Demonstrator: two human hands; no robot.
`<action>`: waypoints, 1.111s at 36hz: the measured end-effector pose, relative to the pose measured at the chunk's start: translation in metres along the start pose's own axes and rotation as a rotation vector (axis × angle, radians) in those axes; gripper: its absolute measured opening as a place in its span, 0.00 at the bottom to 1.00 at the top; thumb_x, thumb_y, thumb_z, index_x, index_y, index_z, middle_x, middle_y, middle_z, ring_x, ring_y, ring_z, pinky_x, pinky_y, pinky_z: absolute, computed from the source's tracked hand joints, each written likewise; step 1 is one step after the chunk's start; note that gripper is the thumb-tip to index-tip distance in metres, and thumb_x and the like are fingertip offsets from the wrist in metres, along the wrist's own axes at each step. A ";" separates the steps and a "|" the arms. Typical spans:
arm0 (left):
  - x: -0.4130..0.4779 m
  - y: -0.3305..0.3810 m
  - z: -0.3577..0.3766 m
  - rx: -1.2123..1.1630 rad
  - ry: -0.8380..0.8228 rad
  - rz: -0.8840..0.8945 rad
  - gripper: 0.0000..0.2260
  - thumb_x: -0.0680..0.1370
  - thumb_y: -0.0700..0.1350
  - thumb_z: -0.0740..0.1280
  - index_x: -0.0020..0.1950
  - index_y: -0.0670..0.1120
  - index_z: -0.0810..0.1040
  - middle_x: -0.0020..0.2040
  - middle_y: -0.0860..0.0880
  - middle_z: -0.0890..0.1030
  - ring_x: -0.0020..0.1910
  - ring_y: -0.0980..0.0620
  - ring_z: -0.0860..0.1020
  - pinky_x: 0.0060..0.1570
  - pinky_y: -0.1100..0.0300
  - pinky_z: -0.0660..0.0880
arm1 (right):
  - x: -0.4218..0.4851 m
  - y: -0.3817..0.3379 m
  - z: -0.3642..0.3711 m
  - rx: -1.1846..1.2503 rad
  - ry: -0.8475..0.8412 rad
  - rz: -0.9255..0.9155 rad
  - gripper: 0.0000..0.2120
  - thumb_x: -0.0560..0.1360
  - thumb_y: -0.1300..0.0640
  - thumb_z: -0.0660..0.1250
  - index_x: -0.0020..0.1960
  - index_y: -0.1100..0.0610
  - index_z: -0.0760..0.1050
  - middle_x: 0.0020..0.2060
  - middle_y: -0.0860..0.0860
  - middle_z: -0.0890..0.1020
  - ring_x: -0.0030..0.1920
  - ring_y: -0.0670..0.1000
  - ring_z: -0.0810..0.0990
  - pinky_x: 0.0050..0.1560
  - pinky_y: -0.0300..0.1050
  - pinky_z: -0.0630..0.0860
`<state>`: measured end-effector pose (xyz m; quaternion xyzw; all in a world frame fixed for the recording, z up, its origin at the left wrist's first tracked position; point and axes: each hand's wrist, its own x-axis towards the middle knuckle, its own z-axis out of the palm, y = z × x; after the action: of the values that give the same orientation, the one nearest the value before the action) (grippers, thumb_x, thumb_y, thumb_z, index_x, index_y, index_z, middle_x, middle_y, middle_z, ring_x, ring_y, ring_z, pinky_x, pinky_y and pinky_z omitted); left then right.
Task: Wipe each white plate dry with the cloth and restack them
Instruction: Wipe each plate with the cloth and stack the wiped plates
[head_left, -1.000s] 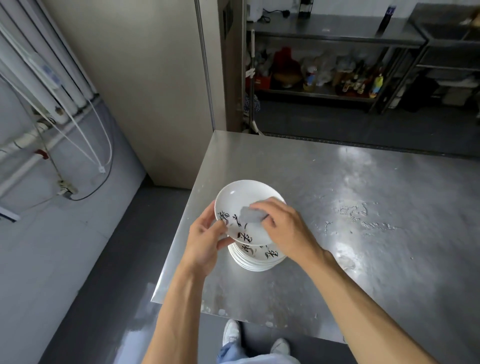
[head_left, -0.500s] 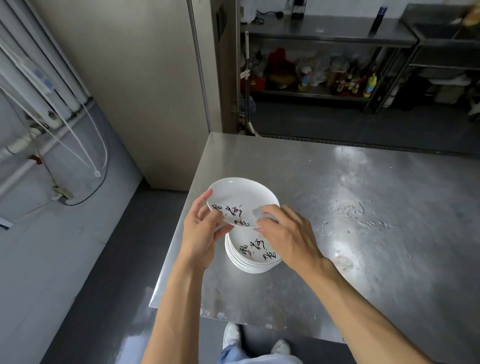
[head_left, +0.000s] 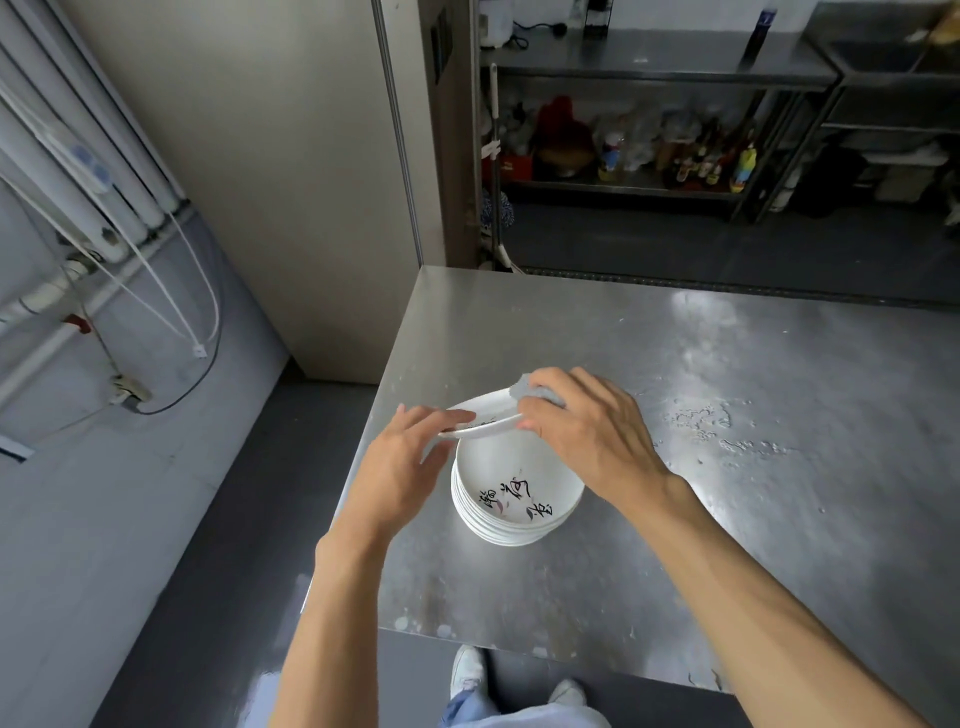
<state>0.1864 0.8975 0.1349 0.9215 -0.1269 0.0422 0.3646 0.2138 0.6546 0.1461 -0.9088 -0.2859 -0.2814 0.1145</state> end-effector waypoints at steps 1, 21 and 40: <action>0.002 0.002 -0.002 0.018 -0.017 0.014 0.15 0.82 0.35 0.69 0.66 0.50 0.83 0.52 0.52 0.80 0.48 0.48 0.79 0.57 0.47 0.78 | 0.003 0.000 -0.002 0.009 -0.005 -0.002 0.05 0.78 0.51 0.69 0.47 0.52 0.79 0.55 0.44 0.78 0.43 0.53 0.72 0.37 0.45 0.70; -0.005 0.006 0.025 -1.128 -0.066 -0.441 0.15 0.79 0.46 0.72 0.66 0.55 0.80 0.63 0.45 0.84 0.62 0.41 0.83 0.53 0.48 0.83 | 0.008 -0.021 0.018 0.593 0.136 0.686 0.27 0.80 0.63 0.64 0.78 0.57 0.63 0.65 0.48 0.64 0.60 0.27 0.67 0.60 0.19 0.60; -0.006 -0.002 0.029 -1.401 0.060 -0.516 0.13 0.80 0.43 0.69 0.64 0.53 0.81 0.61 0.42 0.83 0.55 0.43 0.83 0.58 0.47 0.82 | -0.002 -0.034 0.021 0.398 -0.202 0.248 0.17 0.80 0.62 0.65 0.68 0.60 0.76 0.66 0.53 0.76 0.65 0.56 0.75 0.61 0.55 0.77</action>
<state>0.1812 0.8803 0.1116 0.4723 0.1065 -0.1103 0.8680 0.2023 0.6887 0.1294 -0.9200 -0.2319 -0.1112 0.2959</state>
